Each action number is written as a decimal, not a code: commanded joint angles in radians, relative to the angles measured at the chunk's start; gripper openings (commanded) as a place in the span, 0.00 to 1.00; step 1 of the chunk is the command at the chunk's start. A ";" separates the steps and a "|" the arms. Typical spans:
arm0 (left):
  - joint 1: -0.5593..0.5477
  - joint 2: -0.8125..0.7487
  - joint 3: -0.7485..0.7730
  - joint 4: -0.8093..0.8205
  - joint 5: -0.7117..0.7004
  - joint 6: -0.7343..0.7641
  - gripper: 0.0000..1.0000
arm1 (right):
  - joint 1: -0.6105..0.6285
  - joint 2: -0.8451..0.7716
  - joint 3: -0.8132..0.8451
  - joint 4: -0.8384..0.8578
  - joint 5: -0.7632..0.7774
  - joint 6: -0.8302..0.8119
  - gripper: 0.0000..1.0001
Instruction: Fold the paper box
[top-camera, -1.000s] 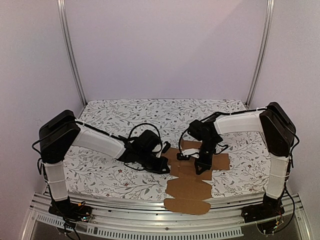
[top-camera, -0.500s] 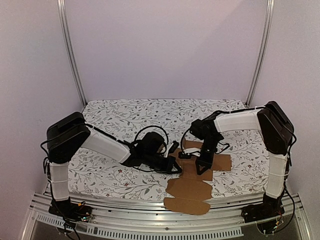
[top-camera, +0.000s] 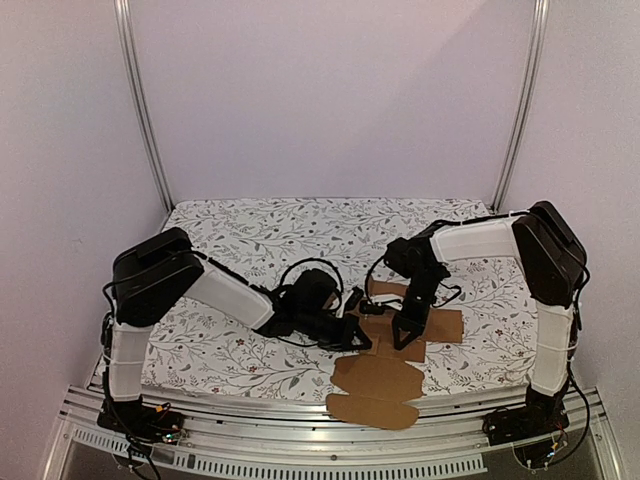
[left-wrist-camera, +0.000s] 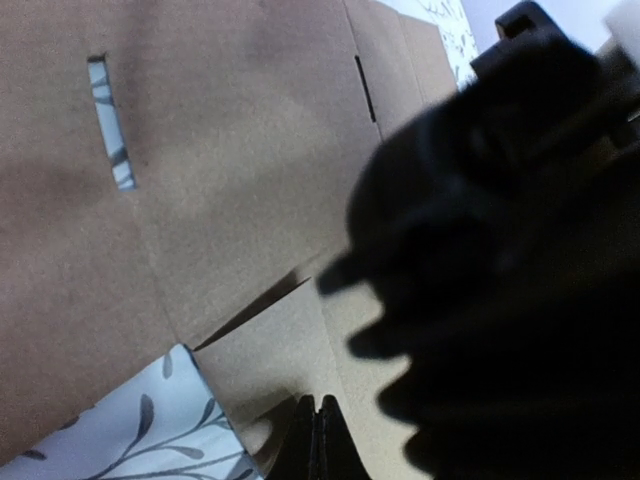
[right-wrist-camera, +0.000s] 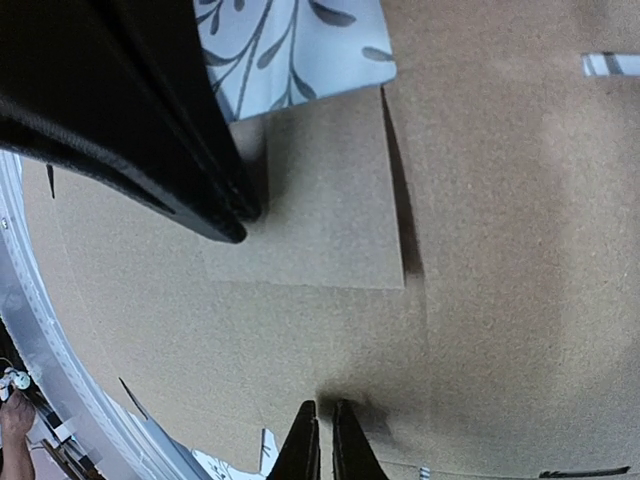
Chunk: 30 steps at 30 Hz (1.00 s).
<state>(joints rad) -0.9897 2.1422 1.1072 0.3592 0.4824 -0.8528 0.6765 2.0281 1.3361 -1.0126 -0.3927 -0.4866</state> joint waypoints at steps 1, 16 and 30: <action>-0.029 0.044 0.026 -0.107 -0.096 -0.004 0.00 | -0.034 0.079 -0.020 0.068 0.038 0.023 0.06; -0.035 0.127 0.008 -0.176 -0.158 -0.069 0.00 | -0.258 -0.235 0.009 -0.025 -0.017 0.077 0.27; -0.025 0.192 -0.098 0.248 -0.241 -0.410 0.00 | -0.319 -0.202 -0.053 -0.041 0.069 0.213 0.44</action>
<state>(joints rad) -1.0084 2.1998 1.0611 0.6201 0.3393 -1.1423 0.3721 1.7889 1.2705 -1.0527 -0.3740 -0.3092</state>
